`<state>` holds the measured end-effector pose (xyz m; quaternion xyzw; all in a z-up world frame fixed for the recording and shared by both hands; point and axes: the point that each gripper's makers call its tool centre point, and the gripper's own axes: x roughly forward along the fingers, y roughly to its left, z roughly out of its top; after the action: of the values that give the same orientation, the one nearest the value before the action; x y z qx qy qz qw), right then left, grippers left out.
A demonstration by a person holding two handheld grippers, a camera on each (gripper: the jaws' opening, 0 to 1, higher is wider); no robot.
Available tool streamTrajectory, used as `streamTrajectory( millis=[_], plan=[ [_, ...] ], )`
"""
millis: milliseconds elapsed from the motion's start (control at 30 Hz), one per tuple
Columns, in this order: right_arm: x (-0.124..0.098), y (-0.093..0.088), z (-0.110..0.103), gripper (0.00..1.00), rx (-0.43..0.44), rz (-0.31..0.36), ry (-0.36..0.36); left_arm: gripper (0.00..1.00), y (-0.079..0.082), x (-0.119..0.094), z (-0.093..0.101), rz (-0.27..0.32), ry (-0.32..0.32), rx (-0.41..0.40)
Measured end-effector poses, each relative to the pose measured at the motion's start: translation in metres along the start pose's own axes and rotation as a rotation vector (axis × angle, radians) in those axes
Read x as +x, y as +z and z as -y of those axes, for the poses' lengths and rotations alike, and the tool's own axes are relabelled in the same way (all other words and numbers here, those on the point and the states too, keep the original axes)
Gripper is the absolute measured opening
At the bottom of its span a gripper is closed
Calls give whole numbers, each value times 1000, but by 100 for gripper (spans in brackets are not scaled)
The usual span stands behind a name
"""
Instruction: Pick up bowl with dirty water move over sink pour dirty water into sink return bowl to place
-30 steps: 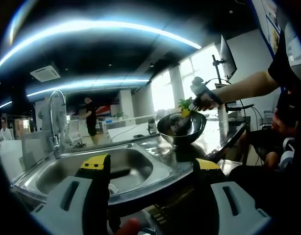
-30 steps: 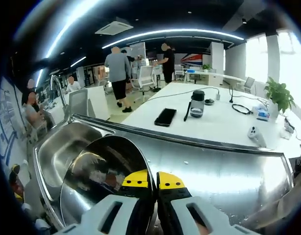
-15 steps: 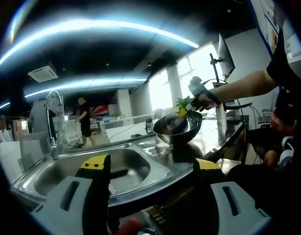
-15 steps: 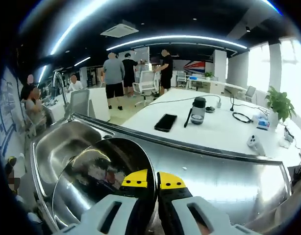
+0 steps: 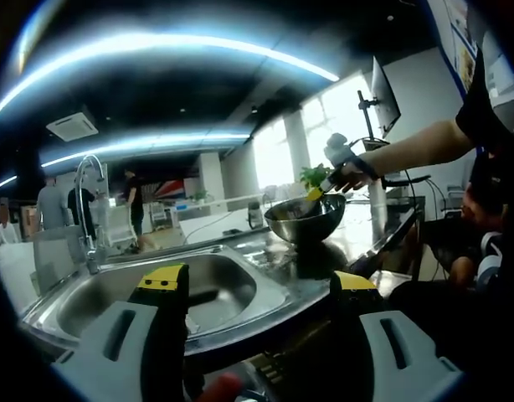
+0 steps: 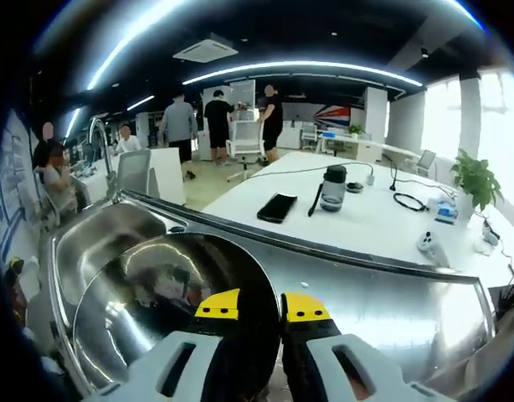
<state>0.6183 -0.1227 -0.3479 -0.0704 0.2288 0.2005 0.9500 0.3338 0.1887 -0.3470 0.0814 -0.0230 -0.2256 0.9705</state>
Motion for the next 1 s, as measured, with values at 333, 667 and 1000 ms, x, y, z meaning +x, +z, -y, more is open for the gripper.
streamTrajectory(
  millis=[333, 667, 1000],
  plan=[
    [-3, 9, 5, 21, -54, 65, -17, 68, -1, -1, -1, -4, 8, 4],
    [-10, 6, -5, 35, -74, 90, 50, 68, 3, -1, -3, 7, 13, -1],
    [-34, 9, -18, 50, -147, 164, 115, 68, 9, -3, -12, 32, 28, -47]
  ],
)
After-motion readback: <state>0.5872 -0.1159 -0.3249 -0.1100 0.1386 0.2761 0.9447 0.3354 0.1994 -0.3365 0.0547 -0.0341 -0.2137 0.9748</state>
